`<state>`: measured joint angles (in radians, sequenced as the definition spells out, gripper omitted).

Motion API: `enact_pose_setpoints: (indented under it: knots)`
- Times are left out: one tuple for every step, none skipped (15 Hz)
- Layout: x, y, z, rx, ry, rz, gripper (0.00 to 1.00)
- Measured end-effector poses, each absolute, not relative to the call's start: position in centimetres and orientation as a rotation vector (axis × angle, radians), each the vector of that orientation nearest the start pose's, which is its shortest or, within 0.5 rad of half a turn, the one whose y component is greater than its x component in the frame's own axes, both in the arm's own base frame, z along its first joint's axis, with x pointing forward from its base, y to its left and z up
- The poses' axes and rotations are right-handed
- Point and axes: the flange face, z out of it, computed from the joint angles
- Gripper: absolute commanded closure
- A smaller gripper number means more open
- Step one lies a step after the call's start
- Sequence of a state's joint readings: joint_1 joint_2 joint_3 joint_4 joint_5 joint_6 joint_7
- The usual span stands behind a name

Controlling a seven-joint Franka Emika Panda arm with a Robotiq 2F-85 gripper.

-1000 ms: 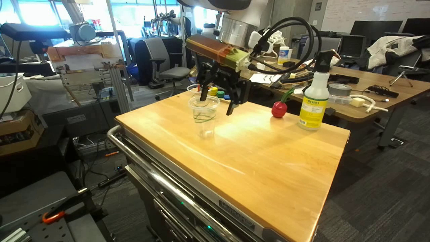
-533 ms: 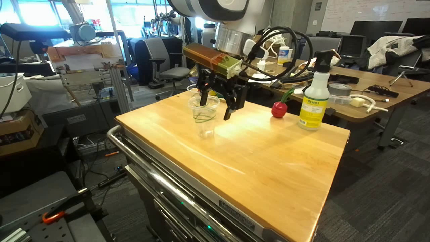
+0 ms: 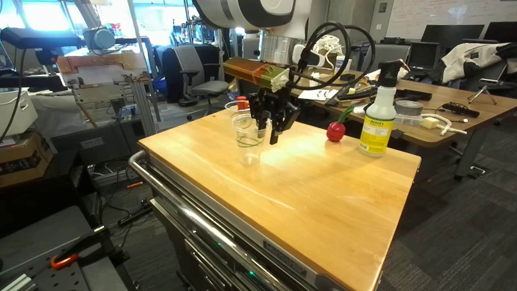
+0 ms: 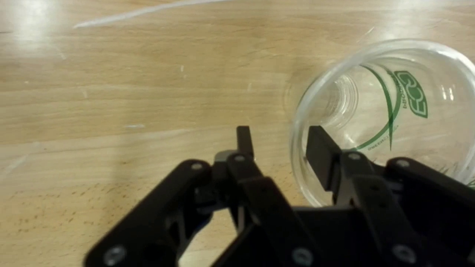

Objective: Pack the cups in the tower form

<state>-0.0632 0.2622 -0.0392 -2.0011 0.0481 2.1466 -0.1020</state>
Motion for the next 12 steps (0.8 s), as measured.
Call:
enact_pose_setpoints:
  knots:
    - [58.2, -5.9, 32.1, -3.107, 0.064, 0.171, 0.90]
    - [58.2, -6.1, 32.3, -3.113, 0.083, 0.167, 0.94]
    - [58.2, -6.3, 32.5, -3.116, 0.101, 0.164, 0.93]
    - [58.1, -6.4, 32.8, -3.117, 0.112, 0.157, 0.90]
    - [58.1, -6.4, 33.1, -3.116, 0.117, 0.153, 0.92]
    - [58.0, -6.4, 33.5, -3.108, 0.124, 0.157, 0.91]
    - [57.8, -6.3, 33.6, -3.098, 0.132, 0.171, 0.92]
    - [57.7, -6.2, 33.6, -3.085, 0.140, 0.192, 0.91]
    - [57.5, -6.2, 33.5, -3.075, 0.146, 0.216, 0.91]
    - [57.3, -6.1, 33.5, -3.070, 0.153, 0.240, 0.91]
    - [57.3, -6.1, 33.6, -3.067, 0.164, 0.259, 0.91]
    - [57.3, -6.1, 33.9, -3.065, 0.180, 0.272, 0.92]
